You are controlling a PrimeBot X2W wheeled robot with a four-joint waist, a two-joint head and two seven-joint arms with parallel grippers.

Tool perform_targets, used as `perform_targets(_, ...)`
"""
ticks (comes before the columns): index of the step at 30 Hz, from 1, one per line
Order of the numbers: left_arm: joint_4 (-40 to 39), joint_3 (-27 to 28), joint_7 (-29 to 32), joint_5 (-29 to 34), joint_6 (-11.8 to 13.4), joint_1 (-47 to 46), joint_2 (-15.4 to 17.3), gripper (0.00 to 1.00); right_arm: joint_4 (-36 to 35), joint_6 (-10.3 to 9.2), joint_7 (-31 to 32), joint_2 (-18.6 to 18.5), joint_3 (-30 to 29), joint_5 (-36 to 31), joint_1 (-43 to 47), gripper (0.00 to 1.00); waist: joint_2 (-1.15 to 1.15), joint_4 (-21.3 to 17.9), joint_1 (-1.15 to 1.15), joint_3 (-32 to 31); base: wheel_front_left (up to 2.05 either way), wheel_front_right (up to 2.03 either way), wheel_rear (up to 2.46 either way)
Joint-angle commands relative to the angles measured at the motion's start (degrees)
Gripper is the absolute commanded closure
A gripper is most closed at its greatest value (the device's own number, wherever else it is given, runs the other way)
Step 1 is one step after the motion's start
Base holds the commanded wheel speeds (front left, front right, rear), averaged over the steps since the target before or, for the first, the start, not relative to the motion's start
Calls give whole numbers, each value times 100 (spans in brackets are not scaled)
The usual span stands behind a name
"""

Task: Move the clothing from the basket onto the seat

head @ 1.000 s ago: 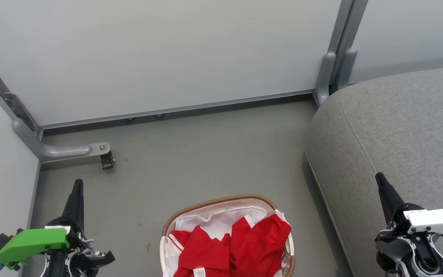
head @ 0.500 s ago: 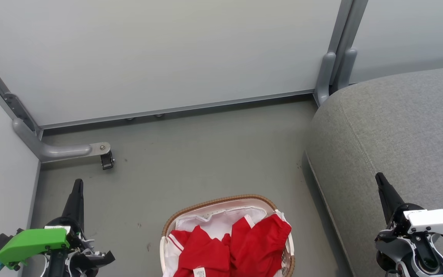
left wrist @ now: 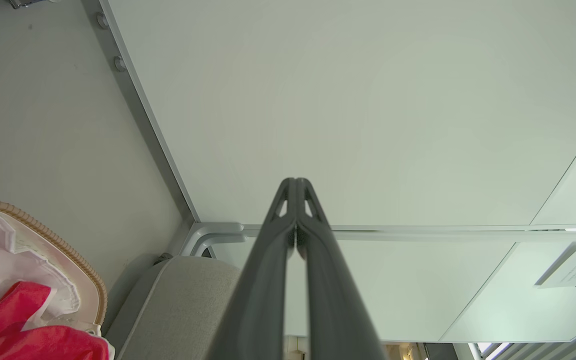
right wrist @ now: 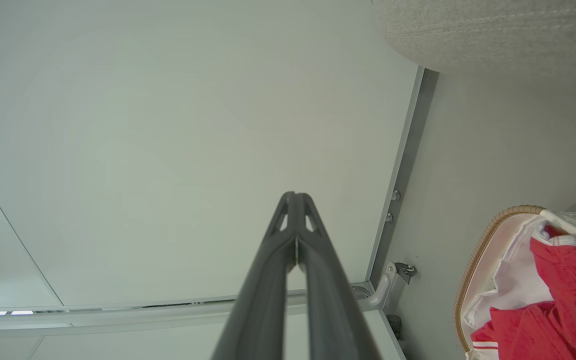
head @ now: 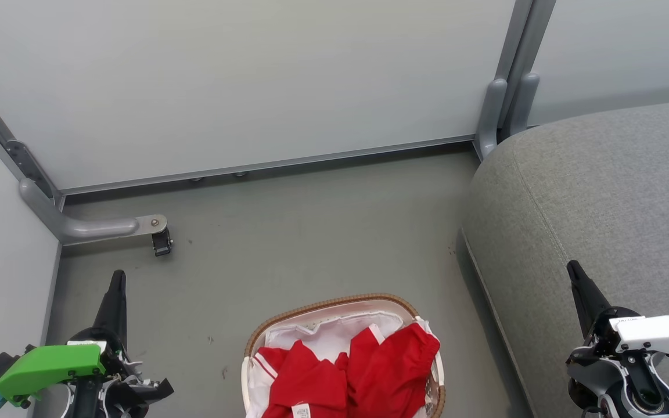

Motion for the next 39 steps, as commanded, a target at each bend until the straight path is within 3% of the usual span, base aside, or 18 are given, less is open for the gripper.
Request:
perform_targets(1,-6,18,6,53,-36,-59,-2,100,-6,2,29,-13,-18,-20,63,100,0,0,0,0,0,0,0)
perform_targets(39,-6,18,7,43,-36,-59,-3,100,-6,2,27,-12,-19,-23,63,100,0,0,0,0,0,0,0)
